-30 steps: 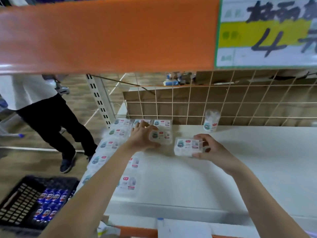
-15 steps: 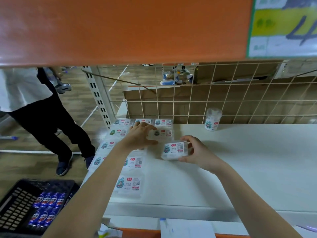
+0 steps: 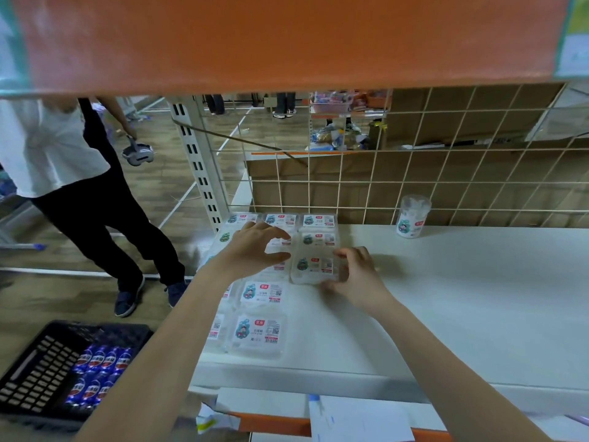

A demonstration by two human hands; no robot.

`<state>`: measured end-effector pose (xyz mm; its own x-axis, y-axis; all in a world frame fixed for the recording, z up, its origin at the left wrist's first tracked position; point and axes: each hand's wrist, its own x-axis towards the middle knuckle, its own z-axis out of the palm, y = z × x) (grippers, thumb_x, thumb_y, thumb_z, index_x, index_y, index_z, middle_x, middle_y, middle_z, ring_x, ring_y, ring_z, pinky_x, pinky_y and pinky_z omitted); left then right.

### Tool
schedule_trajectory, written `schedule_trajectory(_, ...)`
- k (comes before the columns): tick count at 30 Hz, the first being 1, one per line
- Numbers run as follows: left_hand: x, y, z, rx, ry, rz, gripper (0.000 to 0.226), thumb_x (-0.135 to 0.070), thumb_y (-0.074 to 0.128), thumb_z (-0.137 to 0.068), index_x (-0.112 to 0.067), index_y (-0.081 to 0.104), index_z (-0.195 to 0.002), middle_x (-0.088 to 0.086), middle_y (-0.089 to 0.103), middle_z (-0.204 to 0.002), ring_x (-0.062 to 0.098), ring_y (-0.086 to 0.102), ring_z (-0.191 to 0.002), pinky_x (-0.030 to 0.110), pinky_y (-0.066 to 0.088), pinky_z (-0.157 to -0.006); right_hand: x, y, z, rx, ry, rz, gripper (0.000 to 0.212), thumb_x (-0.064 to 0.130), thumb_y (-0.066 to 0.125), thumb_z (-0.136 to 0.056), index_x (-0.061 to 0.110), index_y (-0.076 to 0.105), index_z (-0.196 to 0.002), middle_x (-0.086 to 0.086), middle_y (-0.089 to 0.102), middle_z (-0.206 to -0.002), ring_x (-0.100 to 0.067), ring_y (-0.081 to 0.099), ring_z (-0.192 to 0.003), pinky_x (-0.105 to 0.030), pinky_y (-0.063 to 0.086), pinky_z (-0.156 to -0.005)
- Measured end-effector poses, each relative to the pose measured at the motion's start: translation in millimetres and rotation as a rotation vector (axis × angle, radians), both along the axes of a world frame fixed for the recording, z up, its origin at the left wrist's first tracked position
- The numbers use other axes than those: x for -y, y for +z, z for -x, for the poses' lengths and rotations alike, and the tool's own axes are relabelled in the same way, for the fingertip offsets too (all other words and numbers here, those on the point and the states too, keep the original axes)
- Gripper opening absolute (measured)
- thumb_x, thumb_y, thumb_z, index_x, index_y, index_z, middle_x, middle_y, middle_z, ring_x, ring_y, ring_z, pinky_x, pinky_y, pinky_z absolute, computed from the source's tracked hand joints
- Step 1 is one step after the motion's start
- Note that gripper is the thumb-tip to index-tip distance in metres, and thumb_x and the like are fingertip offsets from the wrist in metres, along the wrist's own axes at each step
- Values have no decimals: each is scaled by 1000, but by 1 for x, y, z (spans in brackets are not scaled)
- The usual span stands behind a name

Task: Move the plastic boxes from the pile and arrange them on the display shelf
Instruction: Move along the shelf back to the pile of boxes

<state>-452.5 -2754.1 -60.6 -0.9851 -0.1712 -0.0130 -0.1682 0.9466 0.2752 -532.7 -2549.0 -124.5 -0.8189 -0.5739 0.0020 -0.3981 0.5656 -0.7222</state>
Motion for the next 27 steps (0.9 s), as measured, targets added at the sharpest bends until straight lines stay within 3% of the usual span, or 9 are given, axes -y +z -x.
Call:
schedule_trajectory(7,-9,-6,-1,-12,-33,-54,41,-38,60,-89,-31,53,-129,-5,50,-134,18,37,-123,32,30,-101,4,4,-5,-19,0,-33,64,21,73,-79,13,39,-133,-7,34,-133,-24,39,-125,-31,34,-105)
schedule_trajectory(11,-23,-5,7,-69,-112,-90,40,-34,61,-89,-31,53,-128,-5,56,-127,17,42,-119,27,32,-93,-2,15,-3,-18,56,-100,69,25,70,-81,15,34,-140,-5,32,-141,-21,33,-132,-28,30,-107)
schedule_trajectory(14,-43,-2,24,-104,-187,-70,40,-34,61,-90,-26,54,-129,-2,52,-130,19,42,-121,28,33,-97,-19,27,4,-32,48,-138,65,27,66,-85,15,34,-140,-2,33,-142,-18,31,-134,-26,28,-105)
schedule_trajectory(17,-74,-3,49,-138,-265,-4,42,-37,61,-88,-26,55,-128,2,49,-133,24,39,-126,36,31,-105,-50,35,16,-136,9,-245,56,28,59,-90,16,37,-139,-2,35,-143,-20,31,-134,-27,28,-105)
schedule_trajectory(22,-159,-4,85,-52,-413,109,47,-44,54,-90,-29,47,-135,0,41,-140,23,31,-132,36,29,-105,-125,38,33,-208,-111,-481,53,34,54,-93,17,37,-141,-5,34,-148,-25,29,-136,-36,29,-111)
schedule_trajectory(27,-260,-13,105,50,-564,213,49,-53,47,-90,-25,51,-129,6,46,-135,29,36,-126,49,31,-99,-221,34,32,-227,-188,-661,48,34,53,-91,16,46,-134,-9,50,-133,-29,43,-124,-37,36,-103)
